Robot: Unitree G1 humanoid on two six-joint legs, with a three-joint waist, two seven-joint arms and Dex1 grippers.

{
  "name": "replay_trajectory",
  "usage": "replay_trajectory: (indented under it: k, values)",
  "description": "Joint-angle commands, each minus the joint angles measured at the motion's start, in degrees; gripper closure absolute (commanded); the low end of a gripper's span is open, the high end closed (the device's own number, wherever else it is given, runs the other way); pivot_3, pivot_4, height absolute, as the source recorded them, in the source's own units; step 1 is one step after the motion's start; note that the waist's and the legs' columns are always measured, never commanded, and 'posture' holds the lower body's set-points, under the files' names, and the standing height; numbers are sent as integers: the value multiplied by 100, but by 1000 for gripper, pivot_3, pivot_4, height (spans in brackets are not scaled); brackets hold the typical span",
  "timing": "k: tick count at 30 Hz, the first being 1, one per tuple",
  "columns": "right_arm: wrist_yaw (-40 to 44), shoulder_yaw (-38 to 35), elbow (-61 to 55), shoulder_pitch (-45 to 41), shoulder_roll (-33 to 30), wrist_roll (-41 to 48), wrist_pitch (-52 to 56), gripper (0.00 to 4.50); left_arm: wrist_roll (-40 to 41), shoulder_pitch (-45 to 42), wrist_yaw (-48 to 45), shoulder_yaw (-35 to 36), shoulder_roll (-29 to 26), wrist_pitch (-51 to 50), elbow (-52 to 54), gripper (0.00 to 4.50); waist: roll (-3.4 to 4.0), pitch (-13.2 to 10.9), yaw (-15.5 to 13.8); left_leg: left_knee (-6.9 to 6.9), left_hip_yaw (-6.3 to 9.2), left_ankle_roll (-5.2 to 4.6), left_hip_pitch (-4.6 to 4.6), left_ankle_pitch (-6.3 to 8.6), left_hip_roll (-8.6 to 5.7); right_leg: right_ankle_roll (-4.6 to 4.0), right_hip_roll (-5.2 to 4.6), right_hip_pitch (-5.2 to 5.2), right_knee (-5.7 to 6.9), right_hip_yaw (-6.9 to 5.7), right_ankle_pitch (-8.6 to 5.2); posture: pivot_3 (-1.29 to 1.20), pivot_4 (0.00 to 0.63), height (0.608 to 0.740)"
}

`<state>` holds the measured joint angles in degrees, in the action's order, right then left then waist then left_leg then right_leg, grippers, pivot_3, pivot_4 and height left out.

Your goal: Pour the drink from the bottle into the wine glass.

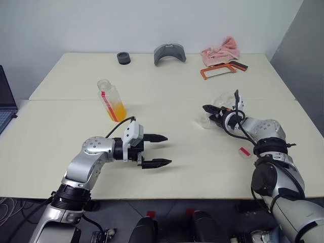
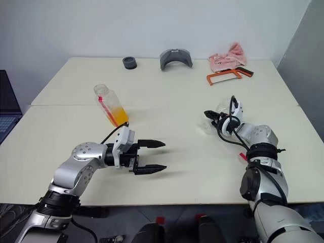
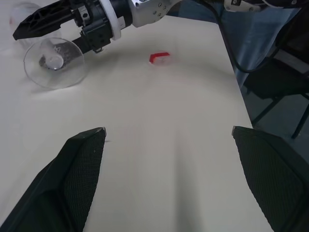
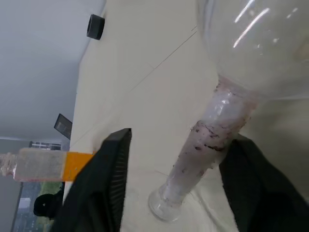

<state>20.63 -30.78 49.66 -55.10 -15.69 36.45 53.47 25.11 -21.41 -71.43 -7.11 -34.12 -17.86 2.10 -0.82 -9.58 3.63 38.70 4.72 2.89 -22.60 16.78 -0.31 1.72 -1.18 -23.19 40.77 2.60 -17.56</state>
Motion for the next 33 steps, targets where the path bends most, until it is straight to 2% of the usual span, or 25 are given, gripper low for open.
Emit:
replay_trajectory:
  k: [1, 4, 6, 10, 13, 18, 23, 33]
  values:
    - [120, -104, -1, -181, 10, 173, -124, 3150, -46, 17, -50, -5, 13, 172, 16, 0, 1, -1, 0, 0, 0, 0, 0, 0, 0, 0, 0, 0, 0, 0, 0, 0, 150, 740]
    - [103, -142, -4, -186, 20, 231, -169, 4192, -72, 30, -44, 0, 28, 199, 0, 0, 3, -2, 1, 0, 1, 0, 0, 0, 1, 0, 0, 0, 0, 0, 0, 0, 150, 740]
    - [81, -196, -87, -189, 34, 311, -186, 4394, -86, 37, -24, 7, 42, 199, -1, 0, 3, -2, -1, 0, 2, 0, 0, 0, 1, 0, -1, 0, 1, 0, 0, 0, 150, 740]
    - [147, -51, -634, -91, 64, 203, -589, 4394, -111, 41, 43, 15, 86, 176, 28, 0, 9, -5, -1, 0, 3, 0, -4, 0, 0, 0, -3, -1, -1, -1, 0, 0, 150, 740]
    - [294, 521, -1506, 249, 126, -286, -1403, 4394, -111, 42, 106, 32, 99, 151, 70, 0, 14, -8, -1, 0, 5, 0, -7, 0, 0, 0, -4, -5, -2, -2, 0, 0, 150, 740]
    - [365, 1911, -2666, 1210, 164, -1639, -3074, 4394, -111, 21, 229, 64, 113, 115, 75, 0, 14, -8, -1, -1, 12, 1, -7, 0, 2, 1, -4, -6, -2, -3, 0, 0, 150, 740]
    - [175, 2705, -2805, 2043, 275, -2602, -4320, 4394, -123, -2, 293, 54, 135, 94, 70, 0, 16, -10, 7, -1, 12, 1, -3, 0, 4, 1, -1, -6, -1, -2, 0, 0, 150, 740]
    - [-148, 3158, -2648, 2886, 486, -3350, -5522, 4394, -83, -56, 444, 139, 146, -29, 69, 0, 15, -9, 2, 2, 25, 1, 6, 0, 3, 1, -1, 0, 1, 1, 0, 0, 150, 740]
